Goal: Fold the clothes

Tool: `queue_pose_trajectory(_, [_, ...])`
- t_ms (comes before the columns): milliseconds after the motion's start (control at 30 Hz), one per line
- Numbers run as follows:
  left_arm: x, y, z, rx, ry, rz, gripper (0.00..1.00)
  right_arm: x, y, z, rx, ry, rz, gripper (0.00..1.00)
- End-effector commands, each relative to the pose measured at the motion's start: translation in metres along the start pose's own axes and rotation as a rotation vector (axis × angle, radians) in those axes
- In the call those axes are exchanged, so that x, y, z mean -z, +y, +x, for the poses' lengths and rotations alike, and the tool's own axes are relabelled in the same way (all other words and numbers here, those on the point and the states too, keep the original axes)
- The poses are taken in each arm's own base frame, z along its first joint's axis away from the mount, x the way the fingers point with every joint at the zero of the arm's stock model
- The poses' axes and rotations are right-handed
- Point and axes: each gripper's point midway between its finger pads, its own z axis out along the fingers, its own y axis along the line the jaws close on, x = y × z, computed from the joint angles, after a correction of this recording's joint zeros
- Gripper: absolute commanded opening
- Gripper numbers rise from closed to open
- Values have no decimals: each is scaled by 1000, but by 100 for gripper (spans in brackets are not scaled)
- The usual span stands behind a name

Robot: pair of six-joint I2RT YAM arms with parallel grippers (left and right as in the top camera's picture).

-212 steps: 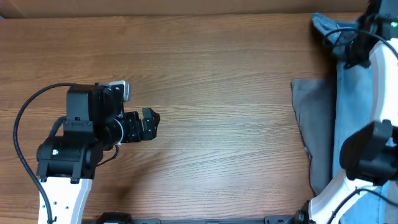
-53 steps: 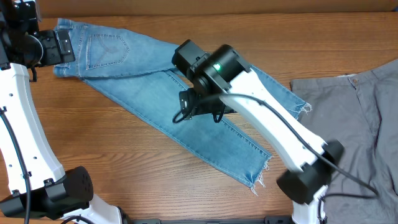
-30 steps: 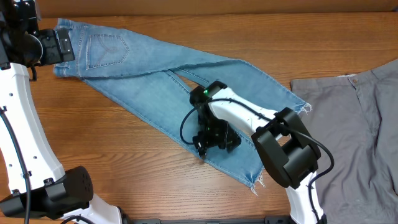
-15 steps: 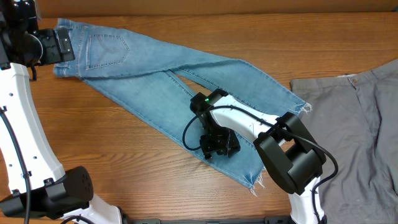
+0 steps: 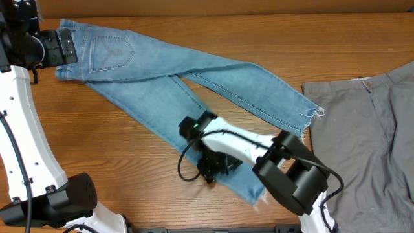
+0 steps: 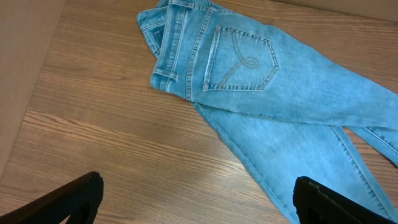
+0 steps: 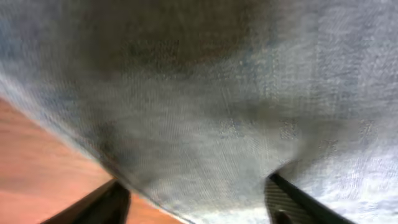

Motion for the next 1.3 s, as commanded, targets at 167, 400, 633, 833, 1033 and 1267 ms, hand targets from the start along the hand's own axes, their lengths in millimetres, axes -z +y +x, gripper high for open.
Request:
queue_pose_trajectory(167, [-4,2,0,11,6,1,100,-28,-10,10,-142,68,72,11])
queue_pose_trajectory(400, [-4,2,2,11,14,1,100,-5,-52,31,-451,64,252,4])
queue_pose_trajectory(633, [-4,2,6,23,32,2,100,34,-112,58,-821,67,294,4])
queue_pose_trajectory(833, [-9,1,11,34,54,2,100,54,-152,58,-1004,4,180,4])
queue_pose_trajectory(1033, [-34,1,24,34,103,4,100,58,-184,51,-1080,-29,55,13])
queue_pose_trajectory(1267, [-62,0,40,33,157,6,100,60,-174,34,-929,-72,-10,63])
